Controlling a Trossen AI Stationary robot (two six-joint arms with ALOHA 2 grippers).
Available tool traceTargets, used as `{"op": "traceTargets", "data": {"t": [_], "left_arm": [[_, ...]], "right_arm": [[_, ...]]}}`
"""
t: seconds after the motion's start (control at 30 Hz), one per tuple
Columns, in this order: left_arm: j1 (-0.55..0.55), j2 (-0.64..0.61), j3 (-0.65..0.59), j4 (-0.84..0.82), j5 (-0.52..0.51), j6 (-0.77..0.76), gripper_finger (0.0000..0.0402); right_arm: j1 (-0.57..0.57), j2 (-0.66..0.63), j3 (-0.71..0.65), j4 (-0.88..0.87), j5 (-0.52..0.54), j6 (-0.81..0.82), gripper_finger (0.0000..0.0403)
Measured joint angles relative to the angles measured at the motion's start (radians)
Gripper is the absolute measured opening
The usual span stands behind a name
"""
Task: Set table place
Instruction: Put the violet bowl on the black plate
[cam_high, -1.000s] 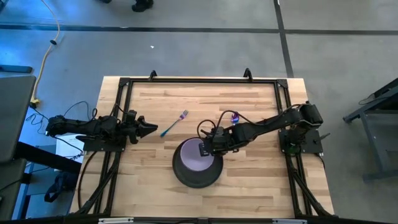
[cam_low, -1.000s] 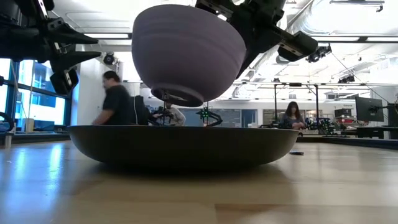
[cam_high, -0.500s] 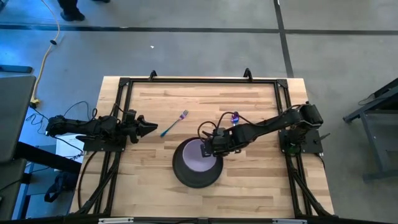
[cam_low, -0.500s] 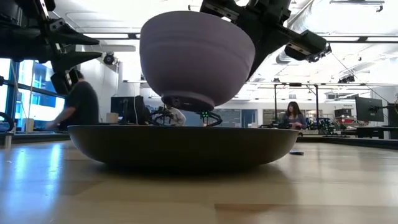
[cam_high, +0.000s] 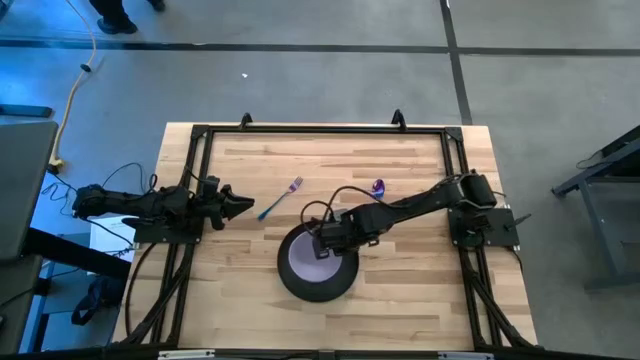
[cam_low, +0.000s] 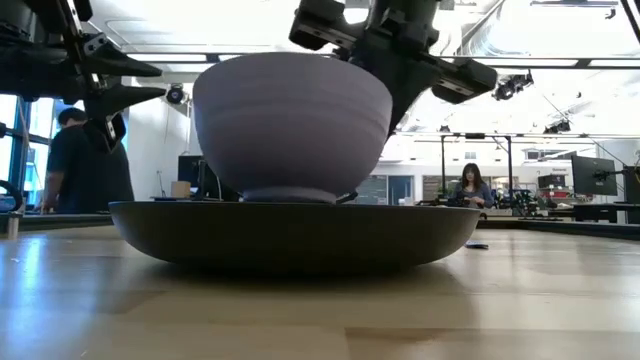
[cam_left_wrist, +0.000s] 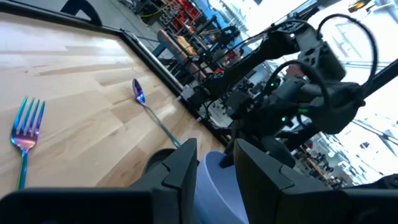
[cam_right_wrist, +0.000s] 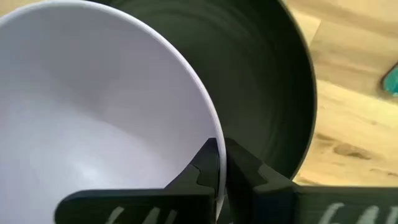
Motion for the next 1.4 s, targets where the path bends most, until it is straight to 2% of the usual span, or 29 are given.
{"op": "traceTargets", "data": {"t": [0.3,1.4], "left_arm": [[0.000,0.002,0.000,0.000,0.000,-0.001,0.0095],[0.000,0.003,0.000,-0.001,0.000,-0.001,0.0095]], "right_arm": [[-0.016,0.015,0.021,-0.052,0.017,-0.037,0.0000],[0.013,0.047,0.020,-0.040,0.052,-0.038,0.0000]]}}
